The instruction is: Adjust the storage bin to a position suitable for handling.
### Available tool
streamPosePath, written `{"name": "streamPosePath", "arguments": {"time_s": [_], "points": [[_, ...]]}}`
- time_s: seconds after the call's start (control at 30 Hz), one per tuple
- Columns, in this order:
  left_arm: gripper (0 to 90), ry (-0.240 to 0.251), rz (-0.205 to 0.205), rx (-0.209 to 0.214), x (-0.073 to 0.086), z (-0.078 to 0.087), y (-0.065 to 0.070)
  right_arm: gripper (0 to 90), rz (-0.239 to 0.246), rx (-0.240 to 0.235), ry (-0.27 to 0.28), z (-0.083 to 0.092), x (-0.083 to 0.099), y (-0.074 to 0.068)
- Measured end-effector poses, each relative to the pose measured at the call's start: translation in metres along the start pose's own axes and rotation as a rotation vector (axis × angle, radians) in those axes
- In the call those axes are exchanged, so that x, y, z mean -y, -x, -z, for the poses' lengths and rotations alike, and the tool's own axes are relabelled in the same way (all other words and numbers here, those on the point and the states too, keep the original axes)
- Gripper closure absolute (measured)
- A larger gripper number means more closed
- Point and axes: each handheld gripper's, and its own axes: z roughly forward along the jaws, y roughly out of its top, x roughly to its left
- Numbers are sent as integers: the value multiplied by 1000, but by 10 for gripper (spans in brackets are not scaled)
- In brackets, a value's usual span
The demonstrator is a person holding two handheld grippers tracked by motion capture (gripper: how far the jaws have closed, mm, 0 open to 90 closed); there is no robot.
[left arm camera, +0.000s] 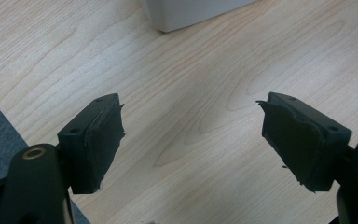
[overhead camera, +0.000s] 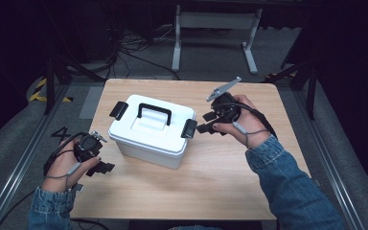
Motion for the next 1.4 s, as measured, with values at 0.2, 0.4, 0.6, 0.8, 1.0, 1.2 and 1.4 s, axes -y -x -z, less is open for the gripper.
{"name": "streamPosePath", "arguments": {"time_s": [0.2, 0.4, 0.6, 0.8, 1.0, 1.2, 1.4], "points": [[204, -3, -15, 13, -1, -1, -2, 423, 63, 1, -27, -19, -31, -3], [202, -2, -14, 13, -4, -2, -4, 420, 73, -35, -33, -39, -58, -7], [198, 6, -6, 17, -4, -2, -6, 422, 73, -61, -39, -63, -77, -7], [196, 7, -6, 15, -4, -2, -6, 448, 81, -82, -37, -87, -89, -6], [197, -5, -17, 23, -6, -6, -3, 485, 89, -88, -50, -103, -95, -8], [197, -9, -26, 24, -6, -6, -3, 604, 113, -77, -65, -117, -102, -11], [197, -10, -27, 24, -6, -6, -3, 835, 171, -76, -111, -115, -105, -19]]}}
